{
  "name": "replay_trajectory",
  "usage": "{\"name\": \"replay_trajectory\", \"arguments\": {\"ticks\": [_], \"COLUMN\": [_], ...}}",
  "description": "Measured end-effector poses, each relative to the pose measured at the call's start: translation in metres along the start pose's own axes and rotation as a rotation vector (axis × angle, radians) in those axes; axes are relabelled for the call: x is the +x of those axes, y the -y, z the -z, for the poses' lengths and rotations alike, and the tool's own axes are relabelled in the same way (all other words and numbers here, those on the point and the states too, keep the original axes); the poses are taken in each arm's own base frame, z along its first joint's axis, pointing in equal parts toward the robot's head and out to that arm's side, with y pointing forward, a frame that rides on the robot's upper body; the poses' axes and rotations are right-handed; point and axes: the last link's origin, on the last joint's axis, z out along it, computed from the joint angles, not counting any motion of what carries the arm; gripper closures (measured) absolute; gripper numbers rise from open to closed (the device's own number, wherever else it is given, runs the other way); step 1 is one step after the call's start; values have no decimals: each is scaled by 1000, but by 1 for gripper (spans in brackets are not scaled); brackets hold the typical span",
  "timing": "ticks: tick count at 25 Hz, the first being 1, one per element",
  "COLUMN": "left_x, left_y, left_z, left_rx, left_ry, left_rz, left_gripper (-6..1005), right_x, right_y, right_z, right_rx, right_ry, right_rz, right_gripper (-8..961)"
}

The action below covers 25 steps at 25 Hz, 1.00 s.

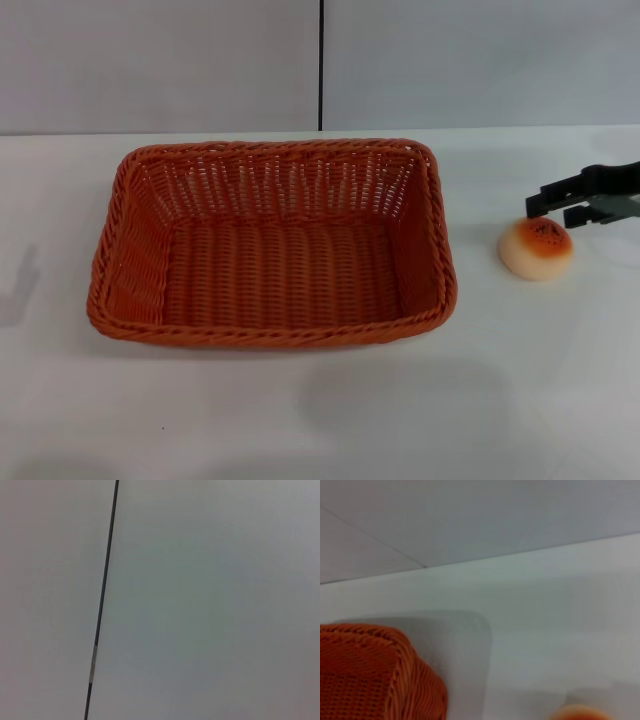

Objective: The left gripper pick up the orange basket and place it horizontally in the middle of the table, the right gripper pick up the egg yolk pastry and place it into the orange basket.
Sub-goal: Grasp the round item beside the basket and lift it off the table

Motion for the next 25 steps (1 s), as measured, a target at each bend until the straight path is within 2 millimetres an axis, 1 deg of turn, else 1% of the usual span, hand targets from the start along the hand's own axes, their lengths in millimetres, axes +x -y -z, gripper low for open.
{"name": "replay_trajectory", "arguments": {"ticks": [6, 12, 20, 25], "left_x": [0, 2, 4, 6], "left_y": [4, 7, 12, 16], "left_z": [-1, -3, -1, 0], "left_rx": [8, 21, 49, 58], "left_ry": [12, 0, -6, -10], "left_rz": [-12, -18, -20, -33], "left_gripper": [345, 345, 345, 345], "right_x": [5, 12, 19, 21], "right_y": [-7, -6, -2, 5], "right_z": [-13, -21, -24, -21], "right_rx": [-18, -19, 9, 23], "right_ry": [-14, -46, -65, -54], "right_rz": [-19, -58, -94, -107], "right_gripper": [274, 273, 274, 283]}}
